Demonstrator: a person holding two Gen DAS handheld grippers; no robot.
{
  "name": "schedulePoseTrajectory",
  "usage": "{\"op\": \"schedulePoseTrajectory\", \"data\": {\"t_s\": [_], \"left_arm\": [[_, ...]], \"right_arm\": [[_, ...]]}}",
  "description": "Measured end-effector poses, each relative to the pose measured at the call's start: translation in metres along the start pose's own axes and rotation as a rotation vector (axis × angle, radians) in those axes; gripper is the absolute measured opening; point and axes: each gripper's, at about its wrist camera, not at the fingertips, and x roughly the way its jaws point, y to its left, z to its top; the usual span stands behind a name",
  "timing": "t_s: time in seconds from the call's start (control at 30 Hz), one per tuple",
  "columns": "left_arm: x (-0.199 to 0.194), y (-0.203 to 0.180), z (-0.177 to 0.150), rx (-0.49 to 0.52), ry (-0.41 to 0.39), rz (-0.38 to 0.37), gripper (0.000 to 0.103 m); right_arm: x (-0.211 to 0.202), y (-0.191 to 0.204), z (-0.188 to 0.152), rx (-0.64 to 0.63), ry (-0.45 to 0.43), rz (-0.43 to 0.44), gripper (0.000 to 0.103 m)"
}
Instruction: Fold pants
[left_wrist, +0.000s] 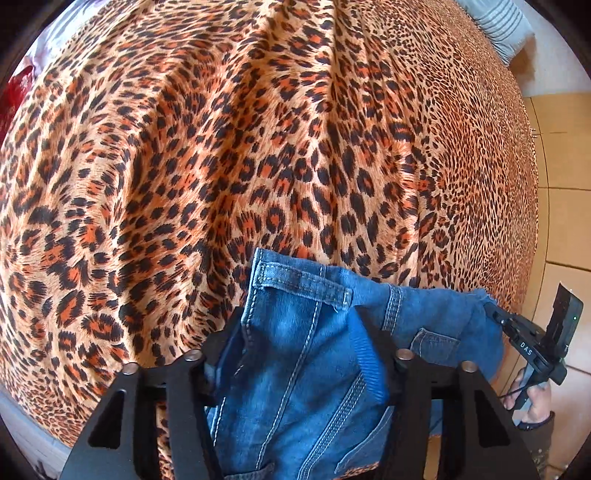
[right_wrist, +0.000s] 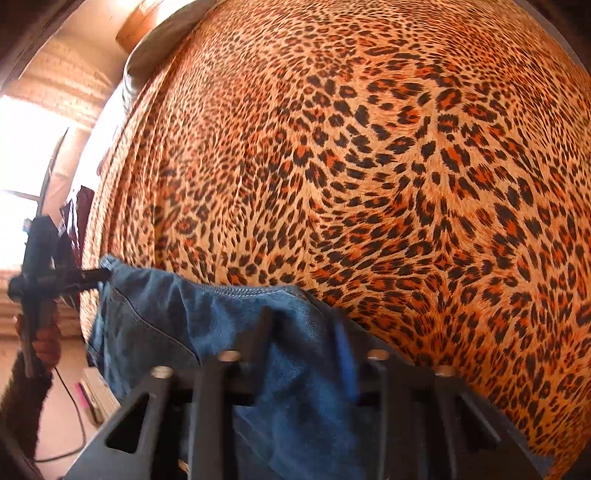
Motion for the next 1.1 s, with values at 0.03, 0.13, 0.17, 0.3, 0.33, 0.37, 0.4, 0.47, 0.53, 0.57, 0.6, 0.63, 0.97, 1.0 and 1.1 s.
{"op": "schedulePoseTrajectory", "data": {"t_s": [0.03,0.13,0.17,0.3,0.33,0.37,0.4,0.47,0.53,0.57,0.6,0.63,0.97,1.0,1.1], "left_arm": [[-0.004,-0.003,-0.004,0.021,-0.025,0.031,0.037],[-0.005,-0.006,-0.015,0.076,-0.067,0.156,0.029],[-0.003,-0.004,-0.017,0.072,-0.066,0.203,0.028],[-0.006,-0.004,-0.023,0.056,-0.088,0.231,0.028],[-0.010,-0.001,-0.025,0.054,-0.082,0.229,0.028],[-0.013,0.002,-0.026,0.044,-0.065,0.203,0.028],[-0.019,0.008,-0.028,0.018,-0.056,0.169,0.028],[-0.054,0.023,-0.039,-0.007,-0.063,0.097,0.029],[-0.077,0.029,-0.054,-0.008,-0.072,0.038,0.039],[-0.087,0.032,-0.064,-0.010,-0.078,-0.004,0.052],[-0.099,0.036,-0.081,-0.012,-0.089,-0.047,0.060],[-0.105,0.038,-0.098,-0.012,-0.097,-0.078,0.074],[-0.042,0.075,-0.186,-0.208,0.006,-0.283,0.077],[-0.032,0.078,-0.183,-0.237,0.027,-0.292,0.077],[-0.029,0.079,-0.175,-0.253,0.024,-0.271,0.077]], "right_arm": [[-0.005,0.004,0.000,-0.025,-0.019,-0.024,0.003],[-0.014,-0.005,0.004,0.040,-0.097,-0.033,0.003],[-0.008,-0.012,0.006,0.071,-0.081,-0.035,0.004],[0.007,-0.013,0.003,0.102,-0.090,-0.096,0.005],[0.003,-0.016,0.002,0.128,-0.096,-0.080,0.006],[0.000,-0.018,0.001,0.148,-0.105,-0.073,0.010],[-0.009,-0.023,-0.004,0.172,-0.121,-0.063,0.021],[-0.035,-0.035,-0.020,0.238,-0.183,0.001,0.033],[-0.063,-0.053,-0.047,0.328,-0.254,0.084,0.043],[-0.076,-0.063,-0.064,0.384,-0.280,0.111,0.046],[-0.086,-0.070,-0.082,0.436,-0.303,0.137,0.051],[-0.096,-0.077,-0.103,0.472,-0.324,0.165,0.055],[-0.104,-0.130,-0.345,1.025,-0.377,0.339,0.062],[-0.098,-0.131,-0.362,1.079,-0.376,0.368,0.062],[-0.075,-0.129,-0.394,1.187,-0.350,0.410,0.063]]}}
